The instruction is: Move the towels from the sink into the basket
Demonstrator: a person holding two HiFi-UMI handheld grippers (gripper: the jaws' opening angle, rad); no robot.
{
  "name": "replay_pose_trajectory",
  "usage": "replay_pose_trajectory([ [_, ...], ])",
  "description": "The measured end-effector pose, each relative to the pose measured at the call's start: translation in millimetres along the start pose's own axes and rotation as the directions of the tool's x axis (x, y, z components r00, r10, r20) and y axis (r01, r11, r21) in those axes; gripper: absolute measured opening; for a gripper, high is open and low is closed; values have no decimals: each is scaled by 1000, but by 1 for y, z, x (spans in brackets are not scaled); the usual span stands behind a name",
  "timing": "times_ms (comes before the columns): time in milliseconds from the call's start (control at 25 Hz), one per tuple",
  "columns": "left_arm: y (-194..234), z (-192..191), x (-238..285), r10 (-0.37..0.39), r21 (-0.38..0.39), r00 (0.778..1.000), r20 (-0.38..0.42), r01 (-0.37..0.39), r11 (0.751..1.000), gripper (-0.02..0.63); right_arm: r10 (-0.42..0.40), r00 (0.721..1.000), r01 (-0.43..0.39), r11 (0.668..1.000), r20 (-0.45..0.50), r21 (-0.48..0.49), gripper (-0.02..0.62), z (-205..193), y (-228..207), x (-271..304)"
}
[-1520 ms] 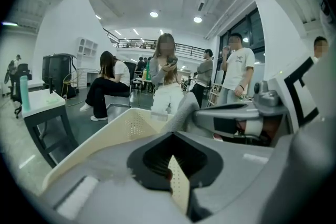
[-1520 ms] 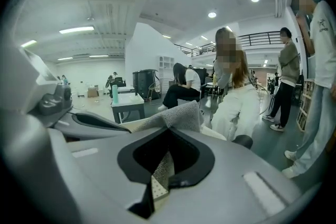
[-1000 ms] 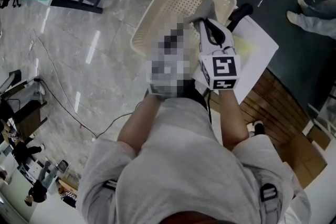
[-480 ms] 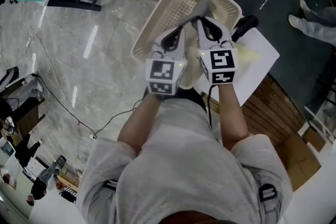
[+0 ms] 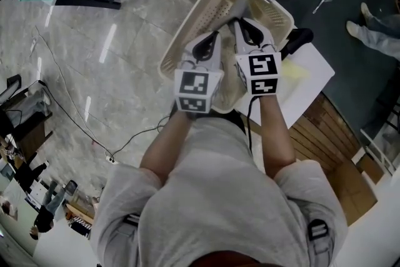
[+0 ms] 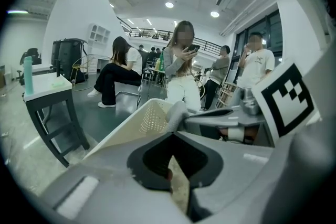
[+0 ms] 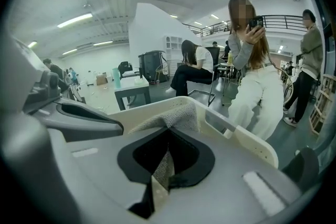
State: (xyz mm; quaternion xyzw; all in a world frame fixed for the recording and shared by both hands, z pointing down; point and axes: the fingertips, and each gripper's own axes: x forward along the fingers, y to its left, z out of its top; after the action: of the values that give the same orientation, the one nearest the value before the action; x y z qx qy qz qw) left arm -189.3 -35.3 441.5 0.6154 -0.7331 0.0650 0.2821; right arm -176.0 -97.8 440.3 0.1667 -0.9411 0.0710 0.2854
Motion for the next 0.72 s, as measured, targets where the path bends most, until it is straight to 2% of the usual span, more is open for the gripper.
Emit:
replay_pose_trajectory([
  [480, 16, 0, 5, 18, -13, 1000, -16, -18, 1000, 20, 13, 999, -13, 1000, -40, 1, 14, 1, 2, 26],
  [720, 18, -2, 7, 20, -18, 1000, -24, -20, 1000, 20, -10, 999, 11, 1000, -46, 2, 17, 2, -2, 30],
])
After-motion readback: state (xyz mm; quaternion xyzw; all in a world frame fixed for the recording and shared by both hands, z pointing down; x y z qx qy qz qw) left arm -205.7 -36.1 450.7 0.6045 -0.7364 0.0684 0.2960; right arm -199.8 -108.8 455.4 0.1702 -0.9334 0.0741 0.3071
